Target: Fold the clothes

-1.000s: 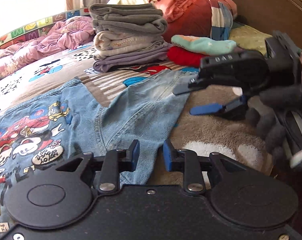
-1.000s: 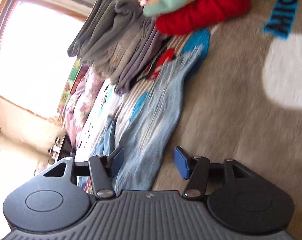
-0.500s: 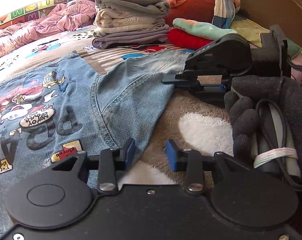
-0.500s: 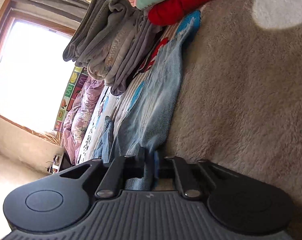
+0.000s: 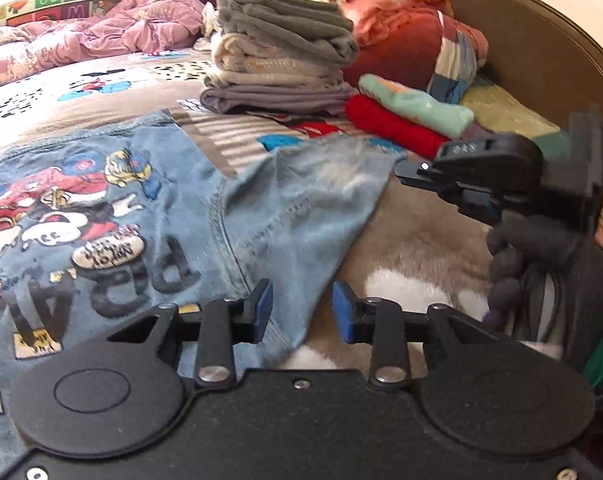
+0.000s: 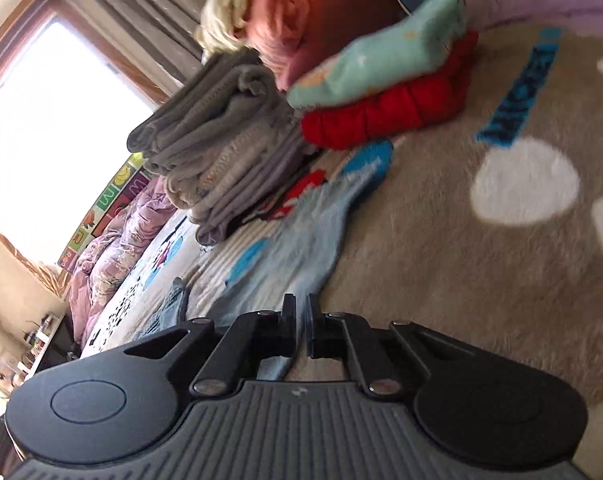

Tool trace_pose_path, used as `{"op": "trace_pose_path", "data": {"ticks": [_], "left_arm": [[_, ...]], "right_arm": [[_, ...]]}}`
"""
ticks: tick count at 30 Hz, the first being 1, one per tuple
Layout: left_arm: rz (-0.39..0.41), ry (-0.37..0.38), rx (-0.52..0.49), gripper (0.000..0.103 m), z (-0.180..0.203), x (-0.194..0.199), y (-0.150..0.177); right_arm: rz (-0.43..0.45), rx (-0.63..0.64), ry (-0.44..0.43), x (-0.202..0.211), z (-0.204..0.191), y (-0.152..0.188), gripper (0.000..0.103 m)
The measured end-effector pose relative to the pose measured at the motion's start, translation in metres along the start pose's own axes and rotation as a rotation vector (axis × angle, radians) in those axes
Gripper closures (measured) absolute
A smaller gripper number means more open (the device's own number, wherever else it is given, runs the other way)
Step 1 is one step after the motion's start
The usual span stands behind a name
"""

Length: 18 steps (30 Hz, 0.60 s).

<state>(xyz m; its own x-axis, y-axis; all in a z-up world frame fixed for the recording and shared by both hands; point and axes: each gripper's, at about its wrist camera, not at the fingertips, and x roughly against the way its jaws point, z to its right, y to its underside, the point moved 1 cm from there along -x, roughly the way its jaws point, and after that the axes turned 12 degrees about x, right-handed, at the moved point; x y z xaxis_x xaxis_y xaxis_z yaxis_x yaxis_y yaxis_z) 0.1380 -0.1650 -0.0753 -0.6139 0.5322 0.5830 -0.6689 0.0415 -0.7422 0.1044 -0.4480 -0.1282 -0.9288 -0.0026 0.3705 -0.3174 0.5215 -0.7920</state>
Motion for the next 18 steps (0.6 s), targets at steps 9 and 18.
{"op": "trace_pose_path", "data": {"ticks": [9,18], "left_arm": [[-0.025,-0.034,0.116,0.087,-0.021,-0.079,-0.081],[0.021,-0.038,0.287,0.090,-0.050,-0.071,-0.077]], "right_arm": [[-0.281,0.449,-0.172,-0.037,-0.072,0.030,0.098],[-0.265,0.544,-0.157,-0.021,-0.073,0.040,0.103]]}}
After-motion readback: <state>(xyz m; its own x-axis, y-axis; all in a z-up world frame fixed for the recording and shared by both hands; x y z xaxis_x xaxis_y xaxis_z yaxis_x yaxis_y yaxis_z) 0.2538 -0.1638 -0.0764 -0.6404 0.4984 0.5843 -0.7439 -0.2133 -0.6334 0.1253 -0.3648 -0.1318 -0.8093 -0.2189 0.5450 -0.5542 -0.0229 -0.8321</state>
